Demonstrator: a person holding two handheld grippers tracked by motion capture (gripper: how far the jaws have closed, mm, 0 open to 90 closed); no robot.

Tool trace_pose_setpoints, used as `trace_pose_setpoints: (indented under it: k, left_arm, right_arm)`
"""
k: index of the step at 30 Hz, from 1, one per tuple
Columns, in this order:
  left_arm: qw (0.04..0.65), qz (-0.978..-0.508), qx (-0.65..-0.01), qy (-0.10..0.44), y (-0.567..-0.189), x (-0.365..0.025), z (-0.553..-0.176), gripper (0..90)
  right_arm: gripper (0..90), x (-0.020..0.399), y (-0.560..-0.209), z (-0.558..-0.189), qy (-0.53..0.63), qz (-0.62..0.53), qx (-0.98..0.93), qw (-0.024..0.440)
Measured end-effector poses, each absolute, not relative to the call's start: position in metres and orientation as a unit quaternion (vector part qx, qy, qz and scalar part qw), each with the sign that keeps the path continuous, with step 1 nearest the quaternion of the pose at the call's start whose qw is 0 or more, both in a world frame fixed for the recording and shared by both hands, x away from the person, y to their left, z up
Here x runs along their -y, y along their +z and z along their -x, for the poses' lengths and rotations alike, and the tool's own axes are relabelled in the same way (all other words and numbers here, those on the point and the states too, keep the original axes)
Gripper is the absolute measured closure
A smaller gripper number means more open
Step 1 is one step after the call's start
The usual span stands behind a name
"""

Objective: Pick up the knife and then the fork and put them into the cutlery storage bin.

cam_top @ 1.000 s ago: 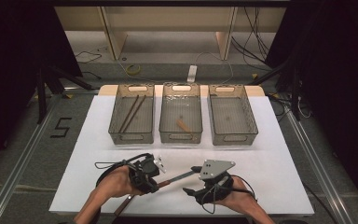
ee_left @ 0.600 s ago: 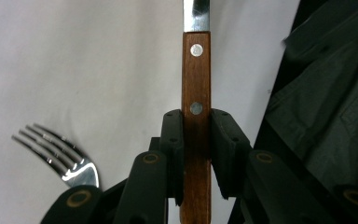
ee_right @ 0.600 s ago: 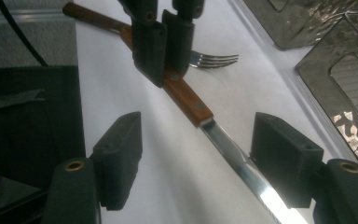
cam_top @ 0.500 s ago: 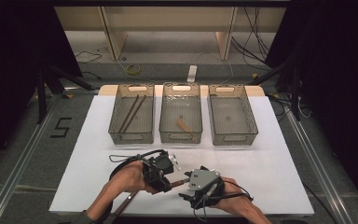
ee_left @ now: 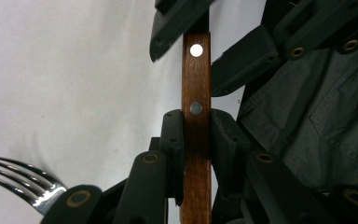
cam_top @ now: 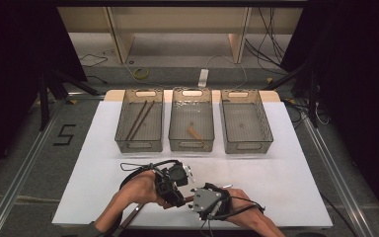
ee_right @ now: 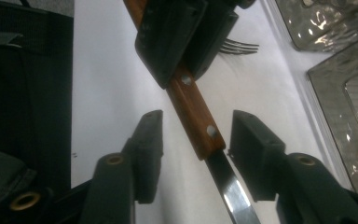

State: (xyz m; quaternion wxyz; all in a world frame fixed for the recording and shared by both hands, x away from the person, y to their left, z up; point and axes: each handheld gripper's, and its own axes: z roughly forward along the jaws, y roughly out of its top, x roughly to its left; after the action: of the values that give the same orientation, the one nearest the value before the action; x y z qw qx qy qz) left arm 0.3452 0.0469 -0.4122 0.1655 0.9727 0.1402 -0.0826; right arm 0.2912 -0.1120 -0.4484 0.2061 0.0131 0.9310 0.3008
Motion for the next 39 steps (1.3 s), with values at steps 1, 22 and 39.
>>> trace_pose_setpoints:
  k: [1,22,39]
  left_arm:
    - [0.166,-0.973,-0.139,-0.084,-0.412,-0.047,-0.345,75.1]
    - [0.209,-0.959,-0.175,-0.071,-0.408,-0.059,-0.350,41.1]
    - [0.297,-0.903,-0.307,0.042,-0.404,-0.106,-0.356,19.1]
  right_arm:
    - [59.4,0.111,-0.449,-0.290,0.301,-0.019,-0.931,0.206]
    - [77.9,0.120,-0.449,-0.287,0.279,0.040,-0.933,0.221]
    - [77.8,0.161,-0.436,-0.318,0.301,-0.067,-0.921,0.237]
